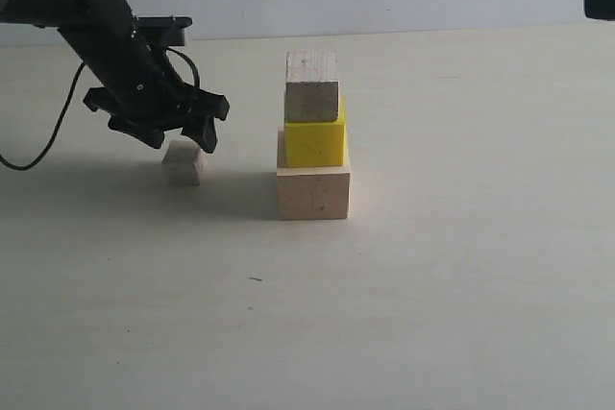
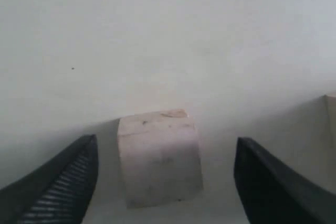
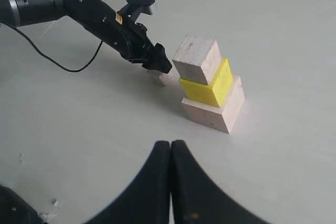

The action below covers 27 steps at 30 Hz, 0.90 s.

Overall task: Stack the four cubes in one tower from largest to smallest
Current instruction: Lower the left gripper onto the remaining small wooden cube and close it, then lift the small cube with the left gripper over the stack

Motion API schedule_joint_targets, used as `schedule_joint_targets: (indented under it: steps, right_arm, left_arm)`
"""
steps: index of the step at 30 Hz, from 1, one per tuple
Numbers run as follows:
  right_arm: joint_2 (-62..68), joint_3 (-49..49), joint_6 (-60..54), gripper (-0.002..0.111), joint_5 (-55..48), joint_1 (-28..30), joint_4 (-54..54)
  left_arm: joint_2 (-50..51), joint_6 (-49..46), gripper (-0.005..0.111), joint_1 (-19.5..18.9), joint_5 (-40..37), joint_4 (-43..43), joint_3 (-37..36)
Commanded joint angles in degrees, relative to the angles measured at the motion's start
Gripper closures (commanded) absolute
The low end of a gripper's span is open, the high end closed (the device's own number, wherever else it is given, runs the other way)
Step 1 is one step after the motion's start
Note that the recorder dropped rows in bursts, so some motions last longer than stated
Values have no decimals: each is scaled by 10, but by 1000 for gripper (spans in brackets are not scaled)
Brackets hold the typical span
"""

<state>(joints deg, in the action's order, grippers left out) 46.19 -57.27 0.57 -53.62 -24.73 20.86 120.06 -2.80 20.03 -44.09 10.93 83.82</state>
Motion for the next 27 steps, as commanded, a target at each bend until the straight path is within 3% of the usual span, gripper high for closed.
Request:
schedule_joint_targets:
  steps: [1, 8, 21, 27]
  right_arm:
    - [-2, 3, -10, 108, 6, 1, -5]
    - [-2, 3, -10, 108, 5, 1, -5]
    - [-2, 3, -10, 108, 2, 1, -5]
    - [-2, 3, -10, 108, 2, 1, -5]
  left_arm:
    - [12, 4, 37, 2, 9, -3, -3]
    - [21, 4, 42, 2, 8, -3, -3]
    - [-1, -17, 107, 2, -11, -5, -3]
    - [-64, -52, 107, -7, -64, -4, 12]
